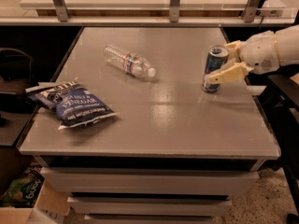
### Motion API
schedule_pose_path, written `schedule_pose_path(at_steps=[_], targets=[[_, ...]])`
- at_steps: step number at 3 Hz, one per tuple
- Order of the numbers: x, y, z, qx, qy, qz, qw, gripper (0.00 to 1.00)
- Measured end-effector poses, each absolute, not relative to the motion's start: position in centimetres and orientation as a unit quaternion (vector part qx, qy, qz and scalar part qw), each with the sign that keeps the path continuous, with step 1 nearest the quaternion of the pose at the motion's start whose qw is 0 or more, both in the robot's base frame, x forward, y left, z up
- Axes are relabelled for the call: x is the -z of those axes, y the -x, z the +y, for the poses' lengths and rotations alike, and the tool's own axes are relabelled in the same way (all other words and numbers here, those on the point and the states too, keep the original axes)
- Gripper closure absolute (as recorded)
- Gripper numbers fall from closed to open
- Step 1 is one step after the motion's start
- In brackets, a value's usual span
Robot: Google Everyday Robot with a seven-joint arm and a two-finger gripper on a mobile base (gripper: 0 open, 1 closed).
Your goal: Move redbull can near blue chip bag
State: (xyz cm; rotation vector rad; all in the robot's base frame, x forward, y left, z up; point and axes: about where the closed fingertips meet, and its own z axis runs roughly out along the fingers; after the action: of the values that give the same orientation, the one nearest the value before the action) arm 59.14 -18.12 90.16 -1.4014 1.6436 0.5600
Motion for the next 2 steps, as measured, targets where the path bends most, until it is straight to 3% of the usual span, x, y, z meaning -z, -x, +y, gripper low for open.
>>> schedule_pose_path(at_steps=[2], targets=[[-91.1,-58.5,-15.6,-0.252,0.576,0.642,0.439,0.87]])
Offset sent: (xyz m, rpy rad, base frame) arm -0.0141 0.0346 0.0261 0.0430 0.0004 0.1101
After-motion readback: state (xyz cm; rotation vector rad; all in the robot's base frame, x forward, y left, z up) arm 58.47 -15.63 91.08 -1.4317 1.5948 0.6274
